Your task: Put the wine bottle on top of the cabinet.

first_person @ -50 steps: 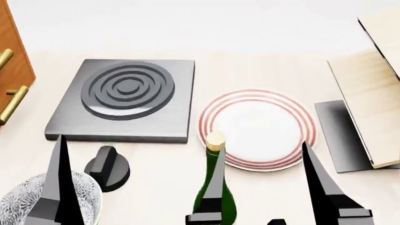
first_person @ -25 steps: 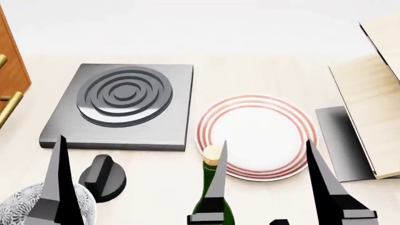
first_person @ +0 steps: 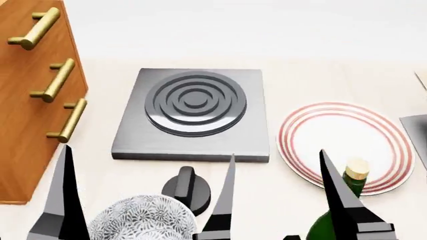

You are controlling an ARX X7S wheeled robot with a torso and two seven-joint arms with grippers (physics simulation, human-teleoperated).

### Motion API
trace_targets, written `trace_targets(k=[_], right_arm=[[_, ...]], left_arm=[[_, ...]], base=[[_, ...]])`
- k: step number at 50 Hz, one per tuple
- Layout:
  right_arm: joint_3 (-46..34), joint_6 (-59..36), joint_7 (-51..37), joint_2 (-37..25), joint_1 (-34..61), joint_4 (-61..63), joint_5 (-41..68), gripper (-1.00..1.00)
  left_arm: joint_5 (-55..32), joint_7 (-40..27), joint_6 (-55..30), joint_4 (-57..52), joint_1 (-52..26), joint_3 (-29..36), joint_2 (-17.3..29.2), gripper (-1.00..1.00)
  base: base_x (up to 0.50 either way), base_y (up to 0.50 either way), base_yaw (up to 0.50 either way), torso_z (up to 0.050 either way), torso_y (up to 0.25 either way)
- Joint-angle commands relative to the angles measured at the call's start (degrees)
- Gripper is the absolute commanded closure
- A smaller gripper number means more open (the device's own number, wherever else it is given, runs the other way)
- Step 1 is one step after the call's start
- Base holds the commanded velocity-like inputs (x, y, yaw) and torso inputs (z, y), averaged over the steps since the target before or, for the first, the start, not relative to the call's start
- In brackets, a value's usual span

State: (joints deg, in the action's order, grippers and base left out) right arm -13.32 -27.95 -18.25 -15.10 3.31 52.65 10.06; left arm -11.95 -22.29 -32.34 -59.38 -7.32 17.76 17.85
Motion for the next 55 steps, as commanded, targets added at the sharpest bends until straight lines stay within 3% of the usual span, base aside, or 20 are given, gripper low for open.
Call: trace_targets(k=[1, 6, 25, 31, 45, 55], right_arm=[[-0.36, -0.16, -0.33, -0.5, 0.09, 0.15, 0.13, -1.0], [0.72, 0.61, -0.58, 0.04, -0.16, 0.08, 1.58, -1.0], [0.74, -0.17, -0.91, -0.92, 0.3, 1.18, 2.62, -1.0], [1.57, -2.49, -2.12, -1.96, 0.82, 2.36, 1.86, -1.0], [11.06, -11.9, -2.69, -5.37, 7.91, 4.32, 7.42, -1.0], [17.43, -10.78, -3.23, -6.94, 5.36, 3.65, 10.01, -1.0]], left_arm=[[-0.89, -1.55, 0.32, -0.02, -0.39, 0.75, 1.25, -1.0], [-1.37, -2.29, 0.39, -0.08, -0.61, 1.03, 1.81, -1.0], [-2.96, -4.7, 0.36, -0.11, -1.59, 2.01, 3.33, -1.0], [-6.72, -9.93, 0.75, -0.5, -4.2, 3.9, 6.74, -1.0], [-9.59, -13.85, 2.75, -0.24, -4.82, 4.8, 10.16, -1.0], [-11.62, -17.33, 4.1, -0.02, -6.24, 6.49, 12.79, -1.0]], base=[[0.0, 0.5, 0.0, 0.0, 0.0], [0.0, 0.45, 0.0, 0.0, 0.0], [0.0, 0.0, 0.0, 0.0, 0.0], [0.0, 0.0, 0.0, 0.0, 0.0], [0.0, 0.0, 0.0, 0.0, 0.0], [0.0, 0.0, 0.0, 0.0, 0.0]])
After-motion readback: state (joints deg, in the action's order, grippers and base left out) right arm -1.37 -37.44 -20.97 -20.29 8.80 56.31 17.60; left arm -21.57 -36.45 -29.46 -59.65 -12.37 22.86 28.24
